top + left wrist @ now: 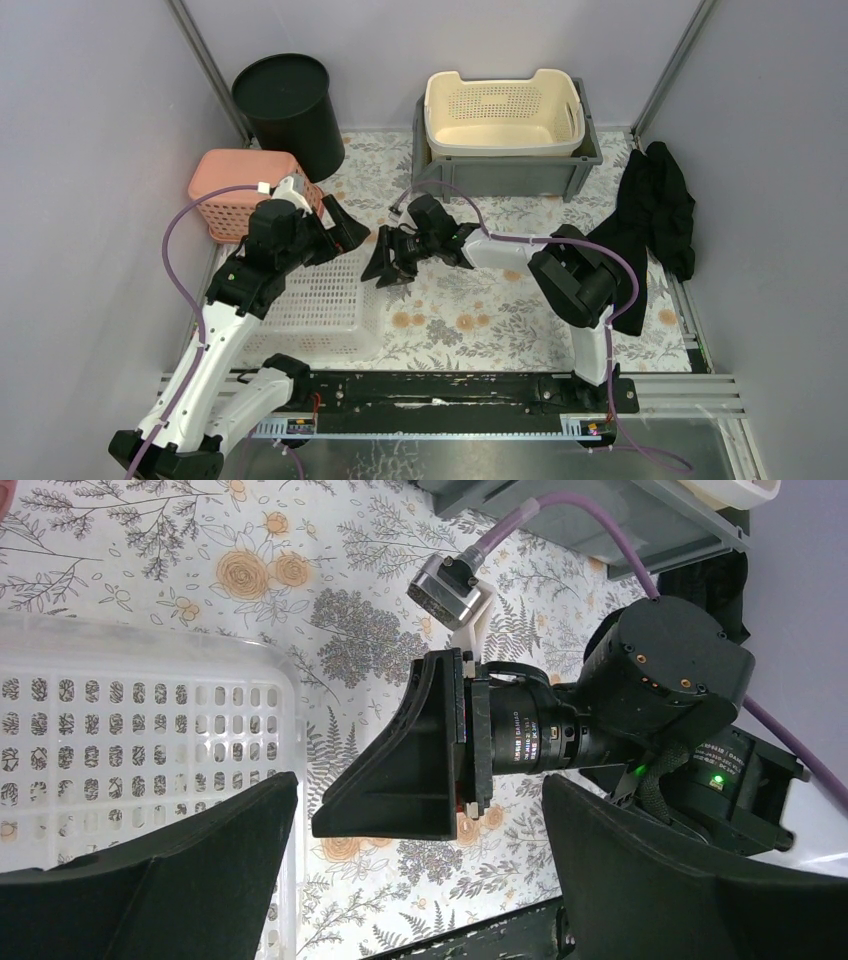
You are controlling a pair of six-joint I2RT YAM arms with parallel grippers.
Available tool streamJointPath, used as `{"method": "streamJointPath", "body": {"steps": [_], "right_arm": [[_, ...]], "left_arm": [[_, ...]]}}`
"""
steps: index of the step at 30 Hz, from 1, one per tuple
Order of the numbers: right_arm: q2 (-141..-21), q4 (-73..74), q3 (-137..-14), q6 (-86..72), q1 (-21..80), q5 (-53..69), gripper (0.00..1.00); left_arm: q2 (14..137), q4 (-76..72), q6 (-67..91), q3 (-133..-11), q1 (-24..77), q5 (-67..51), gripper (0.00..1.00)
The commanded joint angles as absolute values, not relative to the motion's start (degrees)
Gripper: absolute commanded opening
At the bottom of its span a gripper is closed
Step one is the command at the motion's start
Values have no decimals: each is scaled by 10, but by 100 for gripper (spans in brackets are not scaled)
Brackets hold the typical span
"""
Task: Turn the large container upside down
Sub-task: Move the container to the center of the board.
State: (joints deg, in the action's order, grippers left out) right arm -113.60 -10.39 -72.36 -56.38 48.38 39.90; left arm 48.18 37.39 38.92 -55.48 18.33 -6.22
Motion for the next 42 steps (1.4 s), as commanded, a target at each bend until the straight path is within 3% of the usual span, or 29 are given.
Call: {"method": "streamJointPath", "body": {"steps": [1,5,7,20,42], "right_arm": [[-1118,-92,-743,-554,488,397,57],[-1145,-108,-759,-577,491,413,38],[-1145,-117,-751,-587,495,418,34],[-1055,-170,-590,-616,527,395,41],[-1215,-254,-766,-697,576,423,43]], "left_arm": [[479,378,389,-573,180,-82,100],[478,384,386,-584,180,-84,100],[477,389,384,-588,180,-85,100],[478,416,386,-582,181,-93,100],[433,474,451,-515,180,-69,100]]}}
